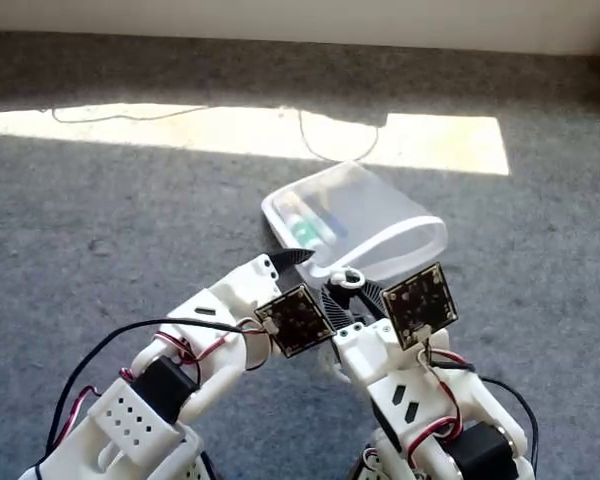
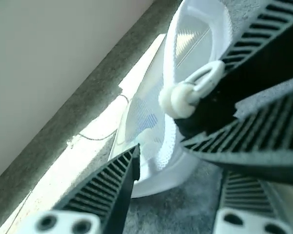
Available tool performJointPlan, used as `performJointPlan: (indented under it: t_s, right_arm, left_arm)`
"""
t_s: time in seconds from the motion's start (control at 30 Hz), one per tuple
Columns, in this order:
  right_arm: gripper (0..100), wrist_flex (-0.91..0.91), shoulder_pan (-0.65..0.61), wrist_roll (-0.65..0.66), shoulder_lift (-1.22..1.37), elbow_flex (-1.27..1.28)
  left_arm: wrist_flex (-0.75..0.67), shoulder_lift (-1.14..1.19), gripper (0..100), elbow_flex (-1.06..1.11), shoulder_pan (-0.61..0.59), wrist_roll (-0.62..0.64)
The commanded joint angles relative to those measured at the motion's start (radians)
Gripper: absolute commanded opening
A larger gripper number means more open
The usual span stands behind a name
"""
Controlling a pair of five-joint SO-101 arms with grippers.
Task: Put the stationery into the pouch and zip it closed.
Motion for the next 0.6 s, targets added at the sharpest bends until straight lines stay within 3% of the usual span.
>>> performJointPlan:
  t_s: [0.0,0.3,0.57]
  right_arm:
    - [0.5,0.002,0.005,0.006,0.016,-0.07]
    - [0.5,0.015,0.005,0.005,0.016,-0.07]
    - [0.5,0.033,0.005,0.005,0.016,-0.068]
  left_arm:
    - [-0.052,-0.013,26,0.015,0.019,0.0]
    - [-0.155,-0.013,25,0.091,0.036,0.078]
    - [-0.218,-0.015,12,0.107,0.056,0.092]
